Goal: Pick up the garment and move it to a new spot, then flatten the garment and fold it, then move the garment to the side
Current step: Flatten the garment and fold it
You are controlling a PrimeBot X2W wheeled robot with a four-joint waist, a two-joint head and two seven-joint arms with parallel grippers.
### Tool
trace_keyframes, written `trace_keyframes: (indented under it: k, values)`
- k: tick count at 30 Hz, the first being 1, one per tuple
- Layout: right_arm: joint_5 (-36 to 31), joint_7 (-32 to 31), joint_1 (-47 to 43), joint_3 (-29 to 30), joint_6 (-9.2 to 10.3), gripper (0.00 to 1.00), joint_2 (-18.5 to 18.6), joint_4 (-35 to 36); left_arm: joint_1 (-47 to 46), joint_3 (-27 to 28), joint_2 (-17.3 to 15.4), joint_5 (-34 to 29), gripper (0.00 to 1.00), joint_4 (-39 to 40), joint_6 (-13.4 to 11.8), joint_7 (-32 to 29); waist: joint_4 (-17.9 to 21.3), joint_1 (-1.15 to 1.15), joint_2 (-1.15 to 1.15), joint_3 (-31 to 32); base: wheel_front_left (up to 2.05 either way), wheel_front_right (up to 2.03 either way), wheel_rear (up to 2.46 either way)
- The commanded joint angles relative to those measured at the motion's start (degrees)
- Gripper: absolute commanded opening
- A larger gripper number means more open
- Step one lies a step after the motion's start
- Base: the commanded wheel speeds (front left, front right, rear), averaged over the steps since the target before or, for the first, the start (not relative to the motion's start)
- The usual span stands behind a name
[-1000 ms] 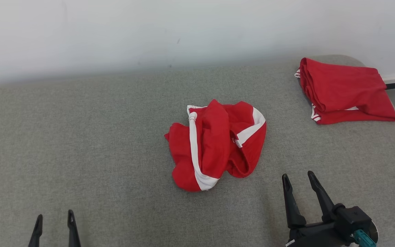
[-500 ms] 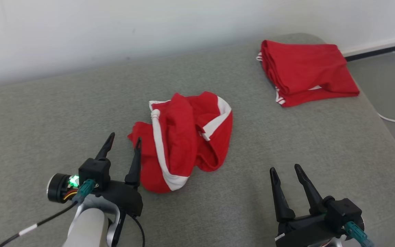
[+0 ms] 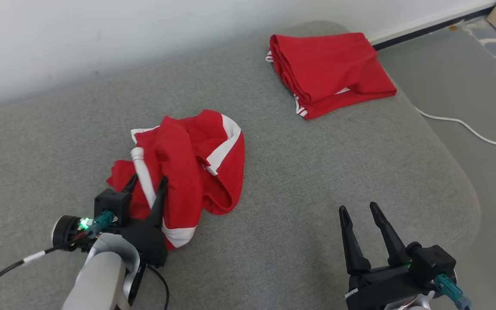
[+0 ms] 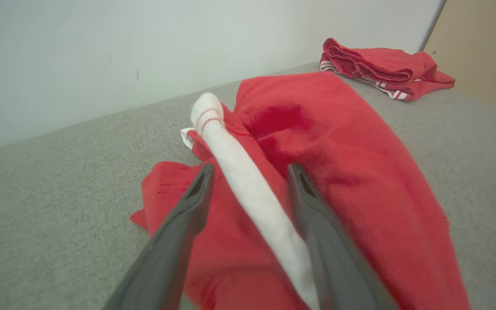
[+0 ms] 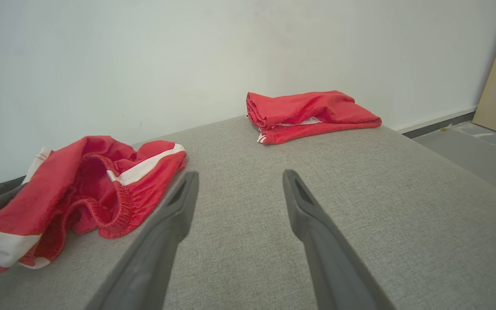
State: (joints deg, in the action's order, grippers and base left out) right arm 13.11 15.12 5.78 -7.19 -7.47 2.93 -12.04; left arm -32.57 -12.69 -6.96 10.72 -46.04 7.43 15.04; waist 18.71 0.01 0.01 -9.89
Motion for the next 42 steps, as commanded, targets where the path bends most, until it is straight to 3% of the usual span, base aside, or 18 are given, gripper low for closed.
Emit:
trace_keyframes:
  k: [1,10,23,33,34,35,36,37,42]
  values:
    - [0.2,0.0,-0.2,0.0,-0.08,1.0,-0.1,0.0,-1.1,0.3,-0.4,0.5,0.0,-0.5,0.0,0.2,0.4,-0.01,-0.01,-0.3,0.0,0.0,0.0]
    - [-0.8,0.0,-1.3,1.4,-0.08,1.0,-0.1,0.8,0.8,4.8,0.2,1.6,0.0,6.2,-0.9,0.2,-4.0,-0.01,-0.01,1.1,0.0,0.0,0.0]
    - [-2.0,0.0,-1.4,2.0,-0.08,1.0,-0.1,0.7,20.6,19.8,2.4,3.6,0.0,26.4,-3.6,0.2,-14.3,-0.01,-0.01,1.7,0.0,0.0,0.0]
    - [-2.6,0.0,-1.6,1.6,-0.08,1.0,-0.1,0.0,28.4,22.8,4.0,5.7,0.0,25.9,-3.6,0.2,-16.2,-0.01,-0.01,2.4,0.0,0.0,0.0]
    - [-2.6,0.0,-1.6,1.6,-0.08,1.0,-0.1,-0.1,28.8,22.6,4.1,5.6,0.24,25.0,-3.8,0.2,-16.1,-0.01,-0.01,2.7,0.0,0.0,0.0]
    - [-2.6,0.0,-1.6,1.6,-0.08,1.0,-0.1,-0.1,28.8,22.6,4.1,5.6,0.24,25.0,-3.8,0.2,-16.1,-0.01,-0.01,2.7,0.0,0.0,0.0]
    - [-2.6,0.0,-1.7,1.6,-0.08,1.0,-0.1,-0.2,28.8,22.5,4.1,5.6,0.66,25.2,-3.9,0.2,-16.1,-0.01,-0.01,2.8,0.0,0.0,0.0]
    - [-2.7,0.0,-1.8,1.5,-0.08,1.0,-0.1,-0.3,28.8,22.6,4.0,5.4,1.0,25.6,-4.0,0.2,-16.1,-0.01,-0.01,3.0,0.0,0.0,0.0]
    - [-3.2,0.0,-2.6,1.4,-0.08,1.0,-0.1,-0.5,30.5,24.1,4.1,3.9,1.0,31.7,-4.2,0.2,-16.6,-0.01,-0.01,3.9,0.0,0.0,0.0]
